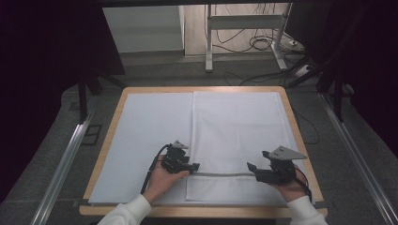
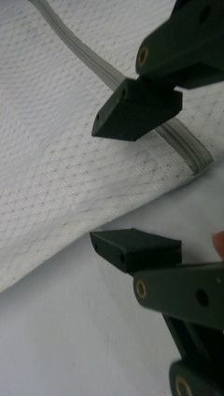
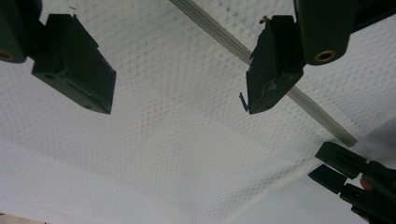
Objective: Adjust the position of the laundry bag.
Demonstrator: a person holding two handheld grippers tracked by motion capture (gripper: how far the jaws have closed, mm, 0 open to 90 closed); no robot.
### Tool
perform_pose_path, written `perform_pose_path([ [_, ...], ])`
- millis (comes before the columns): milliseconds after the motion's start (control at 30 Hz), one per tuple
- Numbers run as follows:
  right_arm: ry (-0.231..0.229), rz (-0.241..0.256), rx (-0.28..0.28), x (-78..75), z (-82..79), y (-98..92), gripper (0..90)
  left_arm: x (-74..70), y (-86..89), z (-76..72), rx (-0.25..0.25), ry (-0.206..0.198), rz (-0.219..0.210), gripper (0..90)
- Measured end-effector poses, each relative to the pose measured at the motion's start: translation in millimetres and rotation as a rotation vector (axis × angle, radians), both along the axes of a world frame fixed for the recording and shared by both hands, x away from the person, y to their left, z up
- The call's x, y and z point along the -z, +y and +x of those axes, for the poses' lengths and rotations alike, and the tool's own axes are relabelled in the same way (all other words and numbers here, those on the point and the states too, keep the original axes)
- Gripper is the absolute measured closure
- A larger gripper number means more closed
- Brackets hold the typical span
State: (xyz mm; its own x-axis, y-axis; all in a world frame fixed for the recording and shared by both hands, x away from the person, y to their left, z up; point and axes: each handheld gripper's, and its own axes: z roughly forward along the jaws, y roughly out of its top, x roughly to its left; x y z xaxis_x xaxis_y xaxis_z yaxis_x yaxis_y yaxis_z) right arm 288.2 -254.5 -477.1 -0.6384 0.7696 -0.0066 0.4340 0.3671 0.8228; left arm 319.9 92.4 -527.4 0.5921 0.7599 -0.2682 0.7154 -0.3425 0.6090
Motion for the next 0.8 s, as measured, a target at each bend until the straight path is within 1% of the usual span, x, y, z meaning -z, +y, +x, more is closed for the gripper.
perform_pose_path([
  [67,0.000,0.000,0.001,0.0,0.1,-0.2,23.5,0.3,-2.7,-0.6,0.001,-0.013,0.012,49.5],
  [100,-0.001,0.000,0.002,-0.1,0.1,-0.4,23.5,0.4,-3.7,-0.7,0.002,-0.024,0.025,55.5],
  [133,-0.001,0.000,0.002,-0.1,0.1,-0.4,23.5,0.6,-4.7,-0.8,0.000,-0.034,0.036,55.5],
  [167,-0.002,0.001,0.003,-0.5,0.1,-0.7,23.5,0.7,-6.0,-0.4,-0.004,-0.053,0.065,66.1],
  [200,-0.005,0.001,0.004,-0.7,0.2,-1.0,23.5,0.3,-6.5,0.4,-0.009,-0.061,0.087,71.8],
  [233,-0.008,-0.001,0.006,-1.2,0.4,-1.7,23.5,0.5,-6.7,1.4,-0.012,-0.060,0.086,76.3],
  [267,-0.010,-0.004,0.011,-2.0,0.7,-2.7,23.5,0.5,-6.7,1.4,-0.012,-0.060,0.086,78.8],
  [300,-0.010,-0.004,0.011,-2.0,0.7,-2.7,23.5,0.7,-6.7,2.2,-0.013,-0.059,0.084,78.8],
  [333,-0.017,-0.010,0.027,-4.6,2.0,-6.8,23.5,1.4,-6.8,3.3,-0.011,-0.058,0.071,83.5],
  [367,-0.014,-0.008,0.040,-6.5,3.1,-10.2,23.5,1.4,-6.8,3.3,-0.011,-0.058,0.071,86.0],
  [400,-0.009,-0.004,0.054,-8.6,4.7,-14.4,23.5,1.8,-6.9,3.4,-0.008,-0.059,0.068,87.5],
  [467,0.005,-0.008,0.104,-13.0,7.9,-24.2,23.5,1.7,-7.3,3.1,-0.005,-0.059,0.068,88.4],
  [533,0.008,0.010,0.146,-16.5,10.4,-34.5,23.6,1.7,-7.0,3.2,-0.004,-0.058,0.065,88.8],
  [567,0.008,0.014,0.158,-17.6,11.0,-38.2,23.7,1.7,-6.7,3.4,-0.003,-0.058,0.066,88.9],
  [600,0.008,0.014,0.158,-17.6,11.0,-38.2,23.7,1.6,-6.4,3.5,-0.002,-0.056,0.064,88.9],
  [633,0.004,0.017,0.187,-19.2,12.6,-47.1,23.7,1.6,-6.2,3.5,-0.001,-0.056,0.062,89.1],
  [667,0.004,0.017,0.187,-19.2,12.6,-47.1,23.7,1.6,-6.0,3.4,-0.001,-0.055,0.060,89.1],
  [700,0.005,0.021,0.206,-19.4,13.7,-53.3,23.8,1.7,-5.6,3.3,-0.002,-0.054,0.057,89.2],
  [733,0.005,0.021,0.206,-19.4,13.7,-53.3,23.8,1.7,-5.6,3.3,-0.002,-0.054,0.057,89.2],
  [767,0.008,0.019,0.228,-19.2,15.0,-58.7,24.0,1.5,-5.0,3.0,-0.005,-0.053,0.051,89.2],
  [800,0.008,0.019,0.228,-19.2,15.0,-58.7,24.0,1.5,-5.0,3.0,-0.005,-0.053,0.051,89.3],
])
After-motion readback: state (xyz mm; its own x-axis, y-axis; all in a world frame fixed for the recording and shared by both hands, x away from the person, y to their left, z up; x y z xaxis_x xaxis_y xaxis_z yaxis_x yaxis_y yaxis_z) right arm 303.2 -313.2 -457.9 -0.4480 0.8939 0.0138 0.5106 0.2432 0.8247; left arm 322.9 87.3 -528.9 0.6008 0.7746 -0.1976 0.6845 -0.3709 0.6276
